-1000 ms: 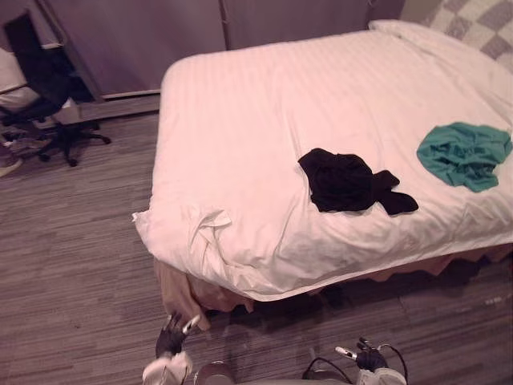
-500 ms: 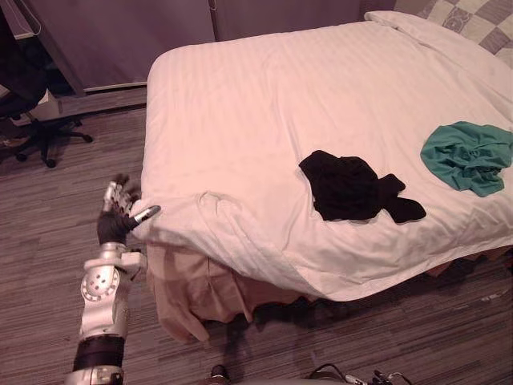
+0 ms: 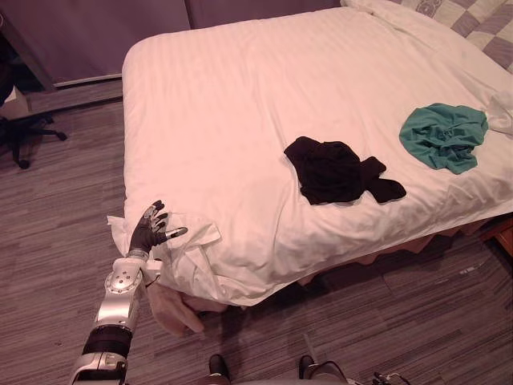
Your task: Tidy the bed and pick cloth on bed and put in laundry
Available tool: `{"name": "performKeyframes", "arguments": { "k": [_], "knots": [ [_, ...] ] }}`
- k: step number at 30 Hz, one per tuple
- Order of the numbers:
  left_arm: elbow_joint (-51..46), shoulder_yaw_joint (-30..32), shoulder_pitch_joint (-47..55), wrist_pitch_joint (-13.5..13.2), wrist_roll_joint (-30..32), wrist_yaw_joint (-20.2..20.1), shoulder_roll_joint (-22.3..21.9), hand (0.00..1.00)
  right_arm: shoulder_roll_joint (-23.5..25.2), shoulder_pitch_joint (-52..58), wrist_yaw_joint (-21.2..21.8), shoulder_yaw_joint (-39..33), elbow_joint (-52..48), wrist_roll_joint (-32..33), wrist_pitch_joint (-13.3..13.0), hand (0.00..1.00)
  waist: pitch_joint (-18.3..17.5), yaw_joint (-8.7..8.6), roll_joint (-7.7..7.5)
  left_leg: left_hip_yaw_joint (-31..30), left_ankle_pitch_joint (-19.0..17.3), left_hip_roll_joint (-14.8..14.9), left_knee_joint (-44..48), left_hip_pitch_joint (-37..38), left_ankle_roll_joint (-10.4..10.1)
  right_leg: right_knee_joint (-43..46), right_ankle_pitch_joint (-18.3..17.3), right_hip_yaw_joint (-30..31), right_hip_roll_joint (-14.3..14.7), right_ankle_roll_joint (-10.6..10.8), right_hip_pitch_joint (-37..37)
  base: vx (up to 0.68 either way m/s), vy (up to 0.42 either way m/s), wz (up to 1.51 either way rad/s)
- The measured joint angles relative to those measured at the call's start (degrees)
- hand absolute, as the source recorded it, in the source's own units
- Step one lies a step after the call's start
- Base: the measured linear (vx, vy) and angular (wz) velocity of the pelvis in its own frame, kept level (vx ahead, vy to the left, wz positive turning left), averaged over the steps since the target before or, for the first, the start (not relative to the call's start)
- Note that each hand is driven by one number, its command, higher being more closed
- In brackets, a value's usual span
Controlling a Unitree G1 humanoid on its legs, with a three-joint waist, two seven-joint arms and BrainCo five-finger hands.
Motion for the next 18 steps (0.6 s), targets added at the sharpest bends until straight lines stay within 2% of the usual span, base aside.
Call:
{"name": "performKeyframes", "arguments": {
  "k": [2, 5, 7, 9, 13, 18],
  "knots": [
    [3.79, -0.04, -4.89, 0.67, 5.02, 0.48, 2.81, 1.0, -0.11, -2.76, 0.09, 0.57, 0.02, 0.48, -0.02, 0.0, 2.42, -0.12, 0.02, 1.13, 0.26, 0.23, 0.01, -0.37, -0.03, 0.0, 0.52, 0.95, 0.27, -0.01, -0.81, 0.03, 0.005, -0.16],
    [5.53, -0.07, -6.77, 3.0, 11.97, 0.52, 4.61, 1.0, -0.31, -4.28, 0.24, 2.61, -0.22, 2.16, -0.01, 0.0, 3.06, -0.9, -0.03, 2.28, 0.25, 0.27, 0.0, -0.25, -0.04, -0.05, 0.55, 1.53, 0.31, 0.01, -1.07, 0.03, 0.002, -0.13],
    [5.75, 0.04, -6.5, 4.33, 13.25, -0.35, 5.03, 1.0, -0.38, -4.34, 0.39, 2.7, -0.3, 2.86, 0.23, 0.0, 3.06, -1.04, -0.03, 2.51, 0.25, 0.28, 0.0, -0.19, -0.04, -0.07, 0.55, 1.59, 0.31, 0.01, -1.09, 0.05, 0.003, -0.05],
    [6.01, 0.42, -5.98, 4.57, 15.16, -0.38, 5.56, 1.0, -0.84, -4.32, 0.32, 2.51, -0.28, 3.32, 0.45, 0.0, 3.07, -1.23, -0.04, 2.52, 0.24, 0.28, 0.0, -0.08, -0.04, -0.07, 0.55, 1.58, 0.29, 0.02, -1.0, 0.02, 0.002, -0.01],
    [5.41, 1.73, -0.81, 4.09, 19.34, -0.26, 6.54, 1.0, -4.06, -4.01, 0.57, -1.06, -1.42, 5.02, 0.38, 0.0, 3.1, -1.51, -0.12, 2.47, 0.22, 0.26, -0.01, 2.02, -0.06, -0.1, 0.56, 1.42, 0.22, 0.05, 0.97, 0.01, 0.008, -0.06],
    [4.84, 8.4, 11.85, 3.72, 18.06, -0.09, 6.26, 1.0, -10.76, -4.03, -0.99, -8.07, -10.6, 6.93, 0.47, 0.0, 2.82, -1.35, 0.05, 0.99, 0.22, 0.33, -0.21, 2.77, -0.04, 0.08, 0.32, 0.17, 0.22, 0.31, 2.05, -0.04, -0.001, 0.08]
  ]
}}
